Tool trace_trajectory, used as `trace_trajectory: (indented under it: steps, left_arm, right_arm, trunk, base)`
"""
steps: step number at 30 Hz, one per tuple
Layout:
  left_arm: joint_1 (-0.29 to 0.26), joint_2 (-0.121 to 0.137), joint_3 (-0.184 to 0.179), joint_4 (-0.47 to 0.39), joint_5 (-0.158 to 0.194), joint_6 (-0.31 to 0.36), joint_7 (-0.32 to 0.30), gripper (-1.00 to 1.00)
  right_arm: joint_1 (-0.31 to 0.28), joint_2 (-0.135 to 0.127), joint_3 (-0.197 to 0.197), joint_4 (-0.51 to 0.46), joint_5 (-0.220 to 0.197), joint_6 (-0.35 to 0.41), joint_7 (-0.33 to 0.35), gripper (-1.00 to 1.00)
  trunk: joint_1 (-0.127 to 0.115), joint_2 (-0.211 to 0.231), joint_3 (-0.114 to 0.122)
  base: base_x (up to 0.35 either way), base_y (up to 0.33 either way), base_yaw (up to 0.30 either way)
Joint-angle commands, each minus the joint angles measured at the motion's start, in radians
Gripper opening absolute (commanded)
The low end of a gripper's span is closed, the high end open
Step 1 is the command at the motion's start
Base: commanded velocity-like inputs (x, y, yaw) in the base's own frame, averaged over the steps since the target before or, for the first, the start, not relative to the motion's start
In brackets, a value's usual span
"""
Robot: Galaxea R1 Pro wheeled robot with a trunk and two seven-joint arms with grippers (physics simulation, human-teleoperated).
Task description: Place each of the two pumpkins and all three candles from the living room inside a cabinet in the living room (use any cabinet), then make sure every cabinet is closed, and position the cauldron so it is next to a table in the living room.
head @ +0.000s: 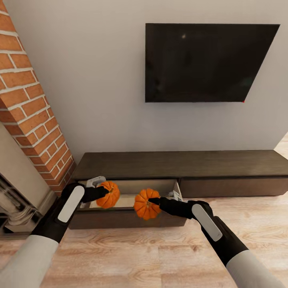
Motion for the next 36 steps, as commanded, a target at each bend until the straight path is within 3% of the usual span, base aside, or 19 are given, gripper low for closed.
trace_trajectory:
  steps: [1,4,8,13,15,19,21,27,36]
  left_arm:
    - [-0.016,-0.008,-0.003,0.024,0.005,-0.004,0.012,-1.00]
    - [-0.051,-0.035,-0.004,0.112,-0.020,-0.037,0.013,-1.00]
    - [-0.064,-0.062,-0.004,0.158,-0.087,-0.104,0.013,-1.00]
    - [-0.072,-0.095,-0.004,0.167,-0.167,-0.128,0.015,-1.00]
    - [-0.074,-0.099,-0.004,0.167,-0.188,-0.137,0.016,-1.00]
    - [-0.076,-0.102,-0.004,0.166,-0.202,-0.144,0.017,-1.00]
    - [-0.076,-0.102,-0.004,0.163,-0.203,-0.144,0.022,-1.00]
    - [-0.076,-0.104,-0.010,0.159,-0.203,-0.145,0.075,-1.00]
    - [-0.076,-0.104,-0.017,0.167,-0.204,-0.147,0.093,-1.00]
  right_arm:
    - [-0.025,0.005,0.003,0.004,0.016,-0.004,-0.010,-1.00]
    - [-0.088,0.040,0.003,0.008,0.041,-0.027,-0.092,-1.00]
    - [-0.152,0.107,0.004,0.005,0.071,-0.037,-0.273,-1.00]
    - [-0.178,0.157,0.008,0.007,0.084,-0.040,-0.415,-1.00]
    - [-0.182,0.172,0.009,0.010,0.118,-0.041,-0.456,-1.00]
    - [-0.185,0.192,0.009,0.013,0.232,-0.040,-0.538,-1.00]
    - [-0.185,0.211,0.009,0.015,0.260,-0.040,-0.584,-1.00]
    - [-0.186,0.250,0.011,0.013,0.272,-0.039,-0.715,-1.00]
    - [-0.186,0.253,0.012,0.015,0.272,-0.030,-0.737,-1.00]
  trunk:
    - [0.000,-0.001,-0.001]
    - [0.000,-0.001,-0.001]
    - [0.000,-0.001,-0.001]
    - [0.000,-0.001,-0.001]
    - [0.000,-0.001,-0.001]
    - [0.000,-0.001,-0.001]
    - [0.000,-0.001,-0.001]
    - [0.000,-0.001,-0.001]
    - [0.000,-0.001,-0.001]
  base:
    - [0.000,0.000,0.000]
    - [0.000,0.000,0.000]
    - [0.000,0.000,0.000]
    - [0.000,0.000,0.000]
    - [0.000,0.000,0.000]
    - [0.000,0.000,0.000]
    - [0.000,0.000,0.000]
    - [0.000,0.000,0.000]
    - [0.095,0.000,0.000]
